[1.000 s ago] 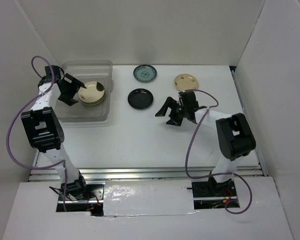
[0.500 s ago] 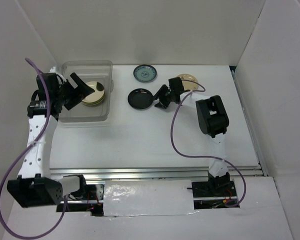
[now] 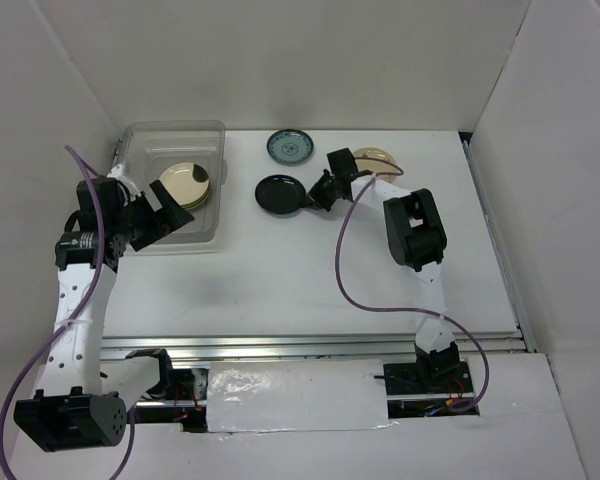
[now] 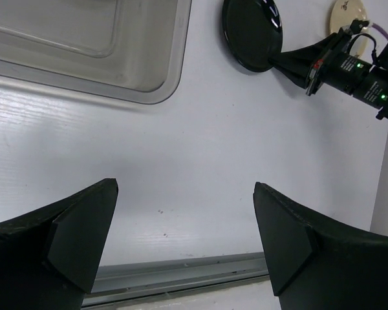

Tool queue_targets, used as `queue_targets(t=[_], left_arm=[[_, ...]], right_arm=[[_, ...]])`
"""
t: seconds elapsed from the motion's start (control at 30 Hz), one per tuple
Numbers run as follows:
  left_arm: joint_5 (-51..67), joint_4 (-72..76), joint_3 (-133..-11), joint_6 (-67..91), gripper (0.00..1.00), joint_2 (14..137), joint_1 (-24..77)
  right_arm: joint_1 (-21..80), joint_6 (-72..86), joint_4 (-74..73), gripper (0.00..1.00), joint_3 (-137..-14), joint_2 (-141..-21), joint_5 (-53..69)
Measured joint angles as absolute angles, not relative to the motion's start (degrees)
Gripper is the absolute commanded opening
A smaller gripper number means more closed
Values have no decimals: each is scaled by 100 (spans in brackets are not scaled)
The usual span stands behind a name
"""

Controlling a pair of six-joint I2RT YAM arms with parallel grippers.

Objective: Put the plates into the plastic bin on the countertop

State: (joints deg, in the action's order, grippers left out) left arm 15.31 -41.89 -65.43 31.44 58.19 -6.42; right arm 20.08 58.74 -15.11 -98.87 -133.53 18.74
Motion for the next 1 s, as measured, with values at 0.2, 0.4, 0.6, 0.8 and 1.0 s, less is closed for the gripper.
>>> queue_targets(t=[0.2,0.4,0.6,0.8,1.0], left_arm=[[1555,-4060,-6265,3159,99,6055,-303],[1658,-3660,-6731,3148,99,7207,810],[2034,-3275,-7175,3122,94,8501,1157],[2088,-3240,-7122,3118,77,8608,1225],[2394,-3107,-7105,3181,13,8530,1411]], right_arm=[[2187,5540,-1610,0,-9207,-12717,996],[2980,4569,-2458,0,-7874,-10486,-543],[3009,3938,-2141,0,-6431,-8464,880],[2794,3826,-1551,0,-6178,-8390,2563],[2797,4021,-972,0,-6147,-8648,3450]])
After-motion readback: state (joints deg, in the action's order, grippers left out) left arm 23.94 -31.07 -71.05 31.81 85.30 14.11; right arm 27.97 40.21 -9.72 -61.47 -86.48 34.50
